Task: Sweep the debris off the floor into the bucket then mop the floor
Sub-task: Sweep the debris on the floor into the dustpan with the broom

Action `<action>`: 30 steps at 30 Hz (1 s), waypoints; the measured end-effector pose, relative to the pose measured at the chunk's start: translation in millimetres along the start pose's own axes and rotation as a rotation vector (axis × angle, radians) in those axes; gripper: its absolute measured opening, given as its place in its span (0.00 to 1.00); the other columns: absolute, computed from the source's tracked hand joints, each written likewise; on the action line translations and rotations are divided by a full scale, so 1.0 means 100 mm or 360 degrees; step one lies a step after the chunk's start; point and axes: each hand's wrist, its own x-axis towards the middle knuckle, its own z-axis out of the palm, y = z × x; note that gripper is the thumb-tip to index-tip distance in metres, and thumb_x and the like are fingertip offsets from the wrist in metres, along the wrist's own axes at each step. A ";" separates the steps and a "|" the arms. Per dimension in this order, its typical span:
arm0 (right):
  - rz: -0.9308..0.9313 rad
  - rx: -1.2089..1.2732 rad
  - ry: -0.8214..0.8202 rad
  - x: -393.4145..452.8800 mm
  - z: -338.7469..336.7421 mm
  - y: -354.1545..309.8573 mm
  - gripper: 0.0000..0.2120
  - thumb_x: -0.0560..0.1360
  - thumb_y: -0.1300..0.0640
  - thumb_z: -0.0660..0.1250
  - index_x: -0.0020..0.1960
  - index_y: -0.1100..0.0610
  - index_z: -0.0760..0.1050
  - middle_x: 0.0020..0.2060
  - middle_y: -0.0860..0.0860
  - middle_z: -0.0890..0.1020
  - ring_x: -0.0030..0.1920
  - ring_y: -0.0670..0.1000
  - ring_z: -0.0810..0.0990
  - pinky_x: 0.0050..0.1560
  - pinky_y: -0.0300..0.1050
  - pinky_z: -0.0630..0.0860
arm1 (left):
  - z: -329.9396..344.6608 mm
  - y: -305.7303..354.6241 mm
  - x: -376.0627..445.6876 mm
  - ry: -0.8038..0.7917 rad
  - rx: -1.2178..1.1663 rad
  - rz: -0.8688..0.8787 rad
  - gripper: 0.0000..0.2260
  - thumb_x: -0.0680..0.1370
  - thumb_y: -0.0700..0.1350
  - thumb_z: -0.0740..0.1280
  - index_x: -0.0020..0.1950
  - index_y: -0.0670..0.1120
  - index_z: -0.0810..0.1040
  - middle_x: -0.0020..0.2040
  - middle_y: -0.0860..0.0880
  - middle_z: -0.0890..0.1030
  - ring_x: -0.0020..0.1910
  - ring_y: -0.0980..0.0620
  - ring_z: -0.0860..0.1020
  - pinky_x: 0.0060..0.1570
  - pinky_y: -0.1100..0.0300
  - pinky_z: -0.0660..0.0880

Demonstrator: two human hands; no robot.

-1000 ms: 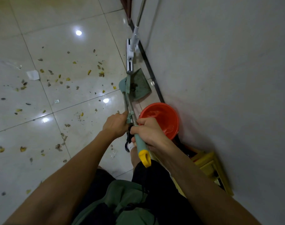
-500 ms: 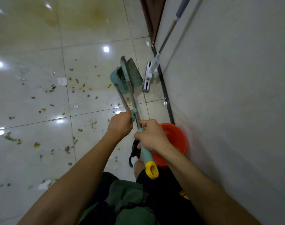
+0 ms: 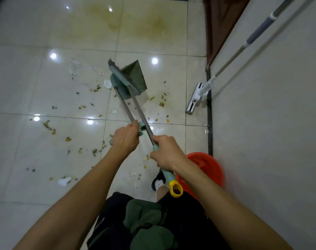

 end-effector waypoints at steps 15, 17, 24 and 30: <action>-0.0184 -0.0352 0.0074 0.19 0.98 -0.36 0.26 0.68 0.64 0.67 0.66 0.55 0.75 0.38 0.51 0.76 0.35 0.56 0.79 0.36 0.54 0.82 | 0.30 -1.57 -1.18 0.0175 -0.0322 -0.0569 0.21 0.76 0.42 0.63 0.68 0.54 0.76 0.40 0.44 0.82 0.33 0.44 0.78 0.33 0.56 0.75; -0.0211 -0.0409 0.0085 0.14 1.24 -0.46 0.26 0.69 0.64 0.67 0.67 0.56 0.75 0.38 0.50 0.75 0.36 0.55 0.78 0.37 0.53 0.82 | 0.38 -1.76 -1.38 0.0193 -0.0324 -0.0587 0.21 0.75 0.41 0.63 0.68 0.54 0.76 0.40 0.44 0.82 0.33 0.43 0.78 0.33 0.57 0.72; -0.0400 -0.0539 0.0149 -0.10 2.07 -0.90 0.16 0.67 0.64 0.66 0.54 0.56 0.77 0.36 0.55 0.77 0.36 0.57 0.75 0.32 0.49 0.74 | 0.55 -2.45 -2.05 0.0223 -0.0411 -0.0633 0.20 0.77 0.45 0.63 0.68 0.56 0.75 0.42 0.44 0.82 0.35 0.42 0.79 0.37 0.55 0.78; -0.0260 -0.0552 0.0275 -0.29 2.46 -0.81 0.10 0.79 0.59 0.62 0.60 0.54 0.75 0.39 0.52 0.80 0.38 0.55 0.79 0.40 0.52 0.80 | 0.58 -2.81 -2.69 0.0291 -0.0503 -0.0761 0.18 0.76 0.45 0.65 0.64 0.56 0.77 0.43 0.43 0.82 0.36 0.40 0.79 0.35 0.55 0.75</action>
